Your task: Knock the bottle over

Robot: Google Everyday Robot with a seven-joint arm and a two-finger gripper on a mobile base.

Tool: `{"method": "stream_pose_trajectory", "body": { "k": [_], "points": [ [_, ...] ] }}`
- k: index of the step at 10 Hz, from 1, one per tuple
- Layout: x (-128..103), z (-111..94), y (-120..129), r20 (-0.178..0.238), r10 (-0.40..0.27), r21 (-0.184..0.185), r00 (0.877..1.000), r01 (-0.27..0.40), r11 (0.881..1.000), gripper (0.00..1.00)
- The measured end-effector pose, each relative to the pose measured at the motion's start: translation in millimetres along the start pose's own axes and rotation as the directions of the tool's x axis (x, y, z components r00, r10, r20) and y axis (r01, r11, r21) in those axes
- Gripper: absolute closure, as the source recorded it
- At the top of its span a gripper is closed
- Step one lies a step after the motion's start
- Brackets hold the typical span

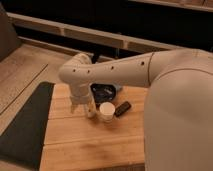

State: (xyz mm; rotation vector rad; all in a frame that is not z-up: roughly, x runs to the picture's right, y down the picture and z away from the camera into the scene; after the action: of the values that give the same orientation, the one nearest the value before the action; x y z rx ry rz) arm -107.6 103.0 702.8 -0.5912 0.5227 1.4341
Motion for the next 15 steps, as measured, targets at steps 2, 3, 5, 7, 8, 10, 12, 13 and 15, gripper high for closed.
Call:
{"method": "stream_pose_trajectory", "body": {
  "k": [2, 3, 5, 7, 8, 10, 12, 13, 15],
  "points": [
    [0.0, 0.0, 0.0, 0.000, 0.000, 0.000, 1.000, 0.000, 1.000, 0.35],
    [0.0, 0.0, 0.0, 0.000, 0.000, 0.000, 1.000, 0.000, 1.000, 0.35],
    [0.0, 0.0, 0.0, 0.000, 0.000, 0.000, 1.000, 0.000, 1.000, 0.35],
    [0.0, 0.0, 0.0, 0.000, 0.000, 0.000, 1.000, 0.000, 1.000, 0.35],
    [0.0, 0.0, 0.0, 0.000, 0.000, 0.000, 1.000, 0.000, 1.000, 0.35],
    [0.0, 0.1, 0.1, 0.000, -0.001, 0.001, 1.000, 0.001, 1.000, 0.35],
    [-1.9, 8.6, 3.6, -0.024, -0.034, -0.017, 0.999, 0.033, 0.999, 0.35],
    [-6.2, 21.1, 10.3, -0.059, -0.074, -0.048, 0.996, 0.071, 0.996, 0.35],
    [-14.4, 37.2, 16.5, -0.108, -0.118, -0.080, 0.987, 0.109, 0.991, 0.35]
  ]
}}
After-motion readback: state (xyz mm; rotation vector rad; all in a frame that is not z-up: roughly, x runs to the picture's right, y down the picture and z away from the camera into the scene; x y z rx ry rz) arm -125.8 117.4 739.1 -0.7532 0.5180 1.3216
